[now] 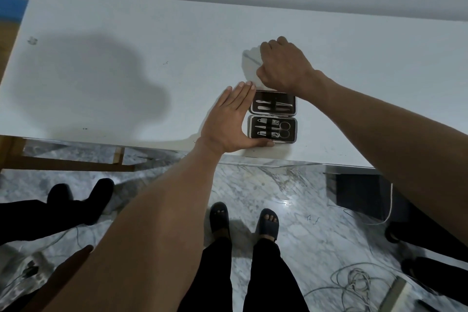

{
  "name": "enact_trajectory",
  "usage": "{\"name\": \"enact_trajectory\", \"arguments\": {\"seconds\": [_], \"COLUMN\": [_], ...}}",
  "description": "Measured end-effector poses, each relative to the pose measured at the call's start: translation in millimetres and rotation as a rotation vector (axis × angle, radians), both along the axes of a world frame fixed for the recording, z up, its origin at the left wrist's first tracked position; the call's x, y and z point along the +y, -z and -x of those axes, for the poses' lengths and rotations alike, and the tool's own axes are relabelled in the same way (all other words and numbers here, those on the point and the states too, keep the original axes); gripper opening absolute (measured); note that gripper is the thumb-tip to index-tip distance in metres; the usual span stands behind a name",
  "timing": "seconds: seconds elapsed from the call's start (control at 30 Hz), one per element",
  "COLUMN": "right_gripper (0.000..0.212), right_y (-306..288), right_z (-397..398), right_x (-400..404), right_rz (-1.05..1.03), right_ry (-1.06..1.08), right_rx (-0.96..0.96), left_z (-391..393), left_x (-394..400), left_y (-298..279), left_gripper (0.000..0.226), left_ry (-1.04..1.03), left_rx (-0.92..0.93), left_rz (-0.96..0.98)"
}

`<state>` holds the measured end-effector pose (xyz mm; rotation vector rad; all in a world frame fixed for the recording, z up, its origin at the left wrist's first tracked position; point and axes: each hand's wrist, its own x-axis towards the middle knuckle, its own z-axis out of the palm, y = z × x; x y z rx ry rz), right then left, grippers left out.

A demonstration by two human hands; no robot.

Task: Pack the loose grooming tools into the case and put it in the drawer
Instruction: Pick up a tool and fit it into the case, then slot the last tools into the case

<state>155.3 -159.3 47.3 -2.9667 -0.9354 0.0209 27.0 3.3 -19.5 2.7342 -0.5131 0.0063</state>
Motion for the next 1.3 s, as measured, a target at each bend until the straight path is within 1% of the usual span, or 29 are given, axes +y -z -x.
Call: {"name": "enact_trajectory", "arguments": {"seconds": [0.13,0.23,0.33,0.4,0.43,0.53,0.6,0.67,0.73,0.9,0.97,1.07,1.2,1.3], "right_gripper": [0.018,0.019,0.026,0.036,0.037,0.030,0.027,0.024,0.019,0.013,0.009,0.007,0.007,0.008], "right_y": [-6,-5,2,7,8,6,3,0,-2,-10,-12,-9,-3,1], "right_z": [1,3,8,12,14,18,21,25,30,45,52,62,75,84], "right_x": [1,2,2,-1,-4,-10,-13,-16,-19,-23,-25,-31,-39,-44], "right_rz": [-0.240,-0.327,-0.360,-0.345,-0.332,-0.313,-0.341,-0.387,-0.498,-0.928,-1.056,-1.148,-1.197,-1.245], "right_ry": [0.159,0.295,0.356,0.344,0.340,0.344,0.365,0.411,0.475,0.706,0.787,0.882,0.995,1.044], "right_rx": [0.054,0.151,0.216,0.194,0.178,0.129,0.106,0.127,0.209,0.369,0.421,0.438,0.382,0.405], "left_z": [0,0,0,0,0,0,1,1,1,2,3,3,4,4], "left_x": [0,-1,0,0,0,-1,-1,-2,-2,-2,-2,-2,-2,-2], "left_y": [-1,-2,-2,-2,-2,-3,-3,-4,-5,-8,-8,-8,-8,-8], "left_gripper": [0.137,0.137,0.137,0.136,0.136,0.136,0.137,0.137,0.138,0.139,0.139,0.140,0.140,0.139], "left_ry": [0.003,0.003,0.001,0.002,0.001,-0.002,-0.005,-0.008,-0.012,-0.013,-0.014,-0.016,-0.016,-0.015], "left_rx": [0.001,0.005,0.004,0.005,0.005,0.013,0.026,0.035,0.038,0.057,0.068,0.076,0.077,0.077], "left_rz": [-0.013,-0.011,-0.011,-0.017,-0.016,-0.011,-0.012,-0.019,-0.022,-0.019,-0.011,-0.006,-0.013,-0.013]}}
